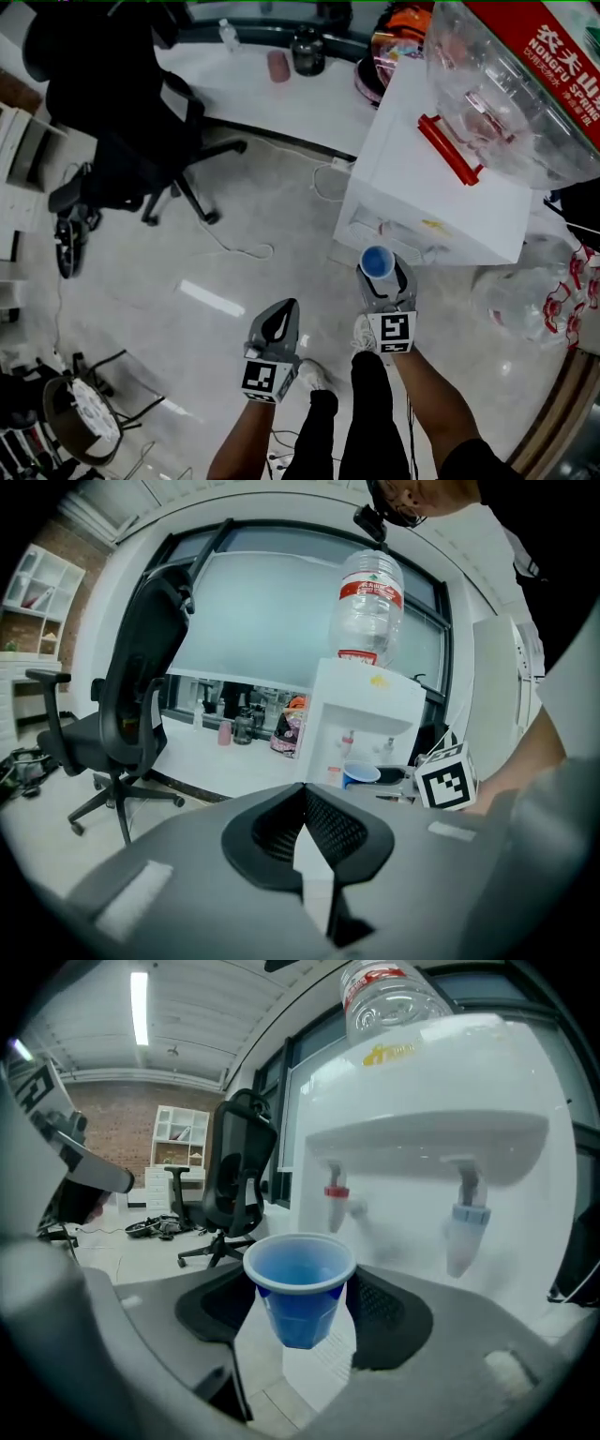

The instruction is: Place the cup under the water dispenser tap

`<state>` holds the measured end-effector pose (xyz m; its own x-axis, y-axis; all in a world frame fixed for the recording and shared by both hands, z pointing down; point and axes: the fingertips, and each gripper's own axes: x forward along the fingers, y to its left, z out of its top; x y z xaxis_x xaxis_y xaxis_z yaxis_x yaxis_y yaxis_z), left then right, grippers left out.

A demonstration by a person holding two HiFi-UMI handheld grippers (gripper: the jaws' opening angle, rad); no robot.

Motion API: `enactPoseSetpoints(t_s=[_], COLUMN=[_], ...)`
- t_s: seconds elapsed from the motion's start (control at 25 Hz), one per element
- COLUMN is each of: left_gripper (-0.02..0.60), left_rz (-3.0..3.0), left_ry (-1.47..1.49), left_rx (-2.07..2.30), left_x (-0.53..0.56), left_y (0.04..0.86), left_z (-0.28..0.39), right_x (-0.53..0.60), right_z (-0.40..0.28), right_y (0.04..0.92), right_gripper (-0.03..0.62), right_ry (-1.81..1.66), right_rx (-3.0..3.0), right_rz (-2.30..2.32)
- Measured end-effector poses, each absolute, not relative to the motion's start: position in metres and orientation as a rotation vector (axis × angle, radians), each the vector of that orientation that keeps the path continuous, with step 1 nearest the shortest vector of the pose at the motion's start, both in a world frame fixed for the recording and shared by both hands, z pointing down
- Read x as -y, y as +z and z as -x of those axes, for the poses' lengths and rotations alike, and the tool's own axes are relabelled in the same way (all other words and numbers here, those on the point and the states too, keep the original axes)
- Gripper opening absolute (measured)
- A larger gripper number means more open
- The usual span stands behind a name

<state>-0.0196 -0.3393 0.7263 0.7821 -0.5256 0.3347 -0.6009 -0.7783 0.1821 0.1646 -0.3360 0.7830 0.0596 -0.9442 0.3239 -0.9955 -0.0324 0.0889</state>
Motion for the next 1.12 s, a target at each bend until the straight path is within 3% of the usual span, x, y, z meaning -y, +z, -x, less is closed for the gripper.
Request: enactPoseSetpoints(t_s=[0.44,1.12], left_gripper=[0.017,0.017], left_rz=[-2.699,-2.683], left_ry=[0.399,0.403], left_rx=[0.808,0.845], left_x=[0.338,0.334], left_y=[0.766,0.767], left_z=[0.004,0.007], right_x=[0.366,0.374], right_z=[-0.197,-0.201], right_y=[0.861,0.892], right_gripper=[0.304,0.321], right_ry=[0.315,0.449], right_rx=[1.865,1.819], right_rz=[-2.088,-2.011])
